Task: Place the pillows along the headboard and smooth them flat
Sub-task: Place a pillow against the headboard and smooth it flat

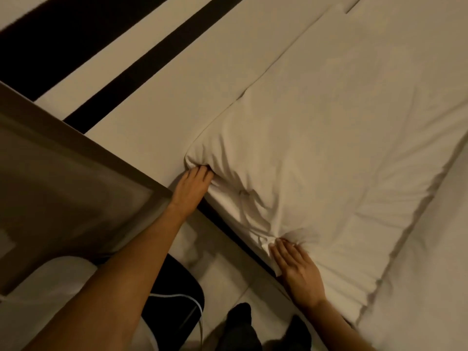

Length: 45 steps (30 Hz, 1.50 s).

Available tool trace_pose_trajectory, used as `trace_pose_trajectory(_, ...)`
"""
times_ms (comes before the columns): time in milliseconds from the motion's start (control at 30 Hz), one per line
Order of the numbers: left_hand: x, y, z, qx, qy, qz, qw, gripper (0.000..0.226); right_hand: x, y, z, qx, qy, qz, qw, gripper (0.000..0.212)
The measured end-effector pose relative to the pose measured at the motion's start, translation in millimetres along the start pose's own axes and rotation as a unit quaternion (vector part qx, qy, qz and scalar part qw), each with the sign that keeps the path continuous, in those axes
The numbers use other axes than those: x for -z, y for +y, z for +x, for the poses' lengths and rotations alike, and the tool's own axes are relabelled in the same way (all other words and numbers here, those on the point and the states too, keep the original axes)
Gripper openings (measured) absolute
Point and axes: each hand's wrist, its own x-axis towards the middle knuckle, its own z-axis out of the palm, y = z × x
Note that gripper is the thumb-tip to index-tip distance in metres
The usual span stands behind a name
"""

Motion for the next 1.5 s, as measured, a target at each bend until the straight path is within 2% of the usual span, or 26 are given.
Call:
trace_pose_trajectory(167, 22.3, -17.1, -11.0, -0.017, -0.016, -0.077, 0.997, 0.054, 9.0, 0.2, -1.0, 0.016, 0.023, 0.007, 1.0, 0.068)
trace_pose_trajectory(267, 32.2, -21.4, -28.5, -0.037, -0.032, -0.082, 0.995, 0.043, 17.8, -1.7, -8.1, 0.021, 0.035, 0.031, 0.999, 0.07)
trace_pose_trajectory(367, 41.8, -26.3, -37.3, -0.028, -0.041, -0.069, 0.996, 0.045, 32.7, -2.9, -16.6, 0.022, 0.035, 0.04, 0.998, 0.067)
trace_pose_trajectory(433, 48.1, -28.0, -35.1, -0.035, -0.047, -0.044, 0.997, 0.041, 41.0, -0.7, -24.6, 0.025, 0.028, 0.044, 0.998, 0.066)
trace_pose_trajectory(500, 51.0, -32.1, -31.4, -0.038, -0.09, 0.019, 0.995, 0.031, 46.9, 4.0, -34.2, 0.029, 0.021, 0.037, 0.999, 0.069)
trace_pose_trajectory(567, 52.3, -40.6, -30.3, -0.025, -0.167, 0.091, 0.981, 0.034, 48.8, 9.0, -46.1, 0.035, 0.018, 0.032, 0.999, 0.072)
trace_pose_trajectory(700, 55.9, -53.0, -24.6, -0.052, -0.202, 0.178, 0.962, 0.033, 46.8, 14.9, -76.8, 0.041, 0.028, 0.028, 0.998, 0.07)
trace_pose_trajectory(900, 50.2, -49.1, -25.4, -0.086, -0.23, 0.217, 0.945, 0.03, 33.8, 7.8, -94.8, 0.044, 0.039, 0.031, 0.998, 0.076)
trace_pose_trajectory(1100, 47.4, -42.7, -21.8, -0.07, -0.229, 0.214, 0.947, 0.03, 13.2, 2.9, -81.3, 0.064, 0.038, -0.023, 0.997, 0.072)
trace_pose_trajectory(1233, 55.8, -34.3, -20.3, -0.028, -0.245, 0.188, 0.951, 0.028, 14.1, 1.9, -70.1, 0.081, 0.012, -0.063, 0.995, 0.062)
trace_pose_trajectory(1300, 62.8, -24.4, -20.2, 0.003, -0.226, 0.15, 0.962, 0.025, 20.5, -1.0, -63.4, 0.072, 0.023, -0.041, 0.996, 0.049)
trace_pose_trajectory(1333, 66.3, -18.5, -18.4, 0.022, -0.192, 0.101, 0.976, 0.023, 26.6, -3.2, -57.3, 0.065, 0.051, -0.013, 0.996, 0.034)
trace_pose_trajectory(1367, 70.8, -11.6, -15.9, 0.041, -0.141, 0.037, 0.989, 0.022, 33.5, -4.0, -49.3, 0.053, 0.082, 0.021, 0.995, 0.022)
trace_pose_trajectory(1400, 76.1, -4.4, -12.1, 0.059, -0.078, -0.025, 0.995, 0.021, 42.3, -3.8, -38.9, 0.027, 0.119, 0.051, 0.991, 0.02)
trace_pose_trajectory(1467, 84.0, 7.7, 2.2, 0.086, 0.027, -0.105, 0.99, 0.025, 61.1, -0.1, -13.4, -0.047, 0.197, 0.063, 0.977, 0.012)
trace_pose_trajectory(1500, 85.7, 12.3, 12.2, 0.1, 0.057, -0.136, 0.984, 0.032, 68.3, 3.3, 1.1, -0.095, 0.227, 0.061, 0.967, 0.008)
